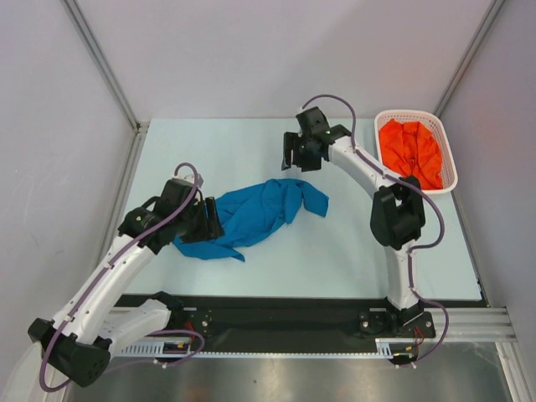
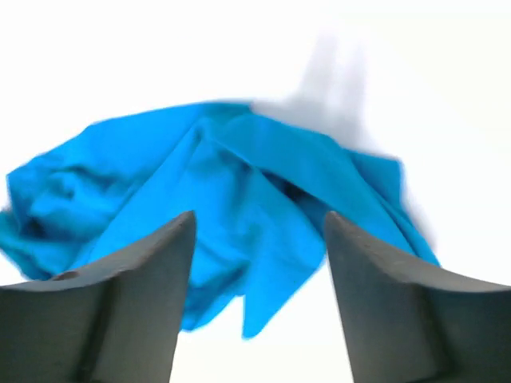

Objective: Fold and stack the t-shirts
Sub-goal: Flatten the tshirt out

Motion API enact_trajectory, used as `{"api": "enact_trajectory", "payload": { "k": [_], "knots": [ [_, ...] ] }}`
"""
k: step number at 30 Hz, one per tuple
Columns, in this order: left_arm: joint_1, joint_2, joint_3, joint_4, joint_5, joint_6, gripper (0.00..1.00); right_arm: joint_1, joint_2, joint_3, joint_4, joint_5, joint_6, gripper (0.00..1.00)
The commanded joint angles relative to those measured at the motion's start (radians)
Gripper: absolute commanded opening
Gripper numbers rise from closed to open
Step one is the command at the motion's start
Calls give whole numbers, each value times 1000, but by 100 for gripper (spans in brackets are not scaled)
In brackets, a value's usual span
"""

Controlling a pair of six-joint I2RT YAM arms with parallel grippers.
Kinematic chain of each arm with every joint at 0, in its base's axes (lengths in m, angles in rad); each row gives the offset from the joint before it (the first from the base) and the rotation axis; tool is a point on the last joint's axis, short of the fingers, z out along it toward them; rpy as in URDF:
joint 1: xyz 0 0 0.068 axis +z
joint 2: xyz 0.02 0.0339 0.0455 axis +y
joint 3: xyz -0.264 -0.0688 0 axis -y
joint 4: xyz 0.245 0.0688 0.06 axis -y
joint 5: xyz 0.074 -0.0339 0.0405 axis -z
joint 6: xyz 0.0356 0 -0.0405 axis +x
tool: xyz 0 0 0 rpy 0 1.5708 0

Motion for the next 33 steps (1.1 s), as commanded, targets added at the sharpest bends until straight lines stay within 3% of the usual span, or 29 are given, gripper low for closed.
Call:
{"api": "enact_trajectory", "payload": {
  "k": [1,4,6,11,12,15,22,25,26,28,33],
  "knots": [
    [8,3,41,-8,-27,16,65,0,81,173,-174,3,-123,72],
    [9,12,23,7,-3,-4,62,4,19,120,-194,-6,-141,75],
    [8,11,0,21,38,-17,56,14,-86,-48,-149,-40,-143,74],
    [6,1,-34,42,80,-47,56,29,-225,-357,5,-112,-80,58],
    [6,1,-37,46,86,-49,56,34,-244,-439,33,-135,-72,59],
    [6,1,-43,52,106,-56,56,46,-224,-510,122,-189,-45,70],
    [5,-17,-54,43,126,-70,57,38,-102,-459,262,-266,-28,74],
    [6,-34,-55,33,118,-73,57,37,-84,-414,236,-260,-34,54],
    [5,-40,-55,32,118,-75,57,35,-91,-414,231,-246,-36,31],
    [5,-54,-66,33,115,-76,57,31,-124,-409,192,-235,-40,0],
    [5,-66,-83,47,118,-73,57,43,-282,-356,-49,-139,-60,0]
  ]
}}
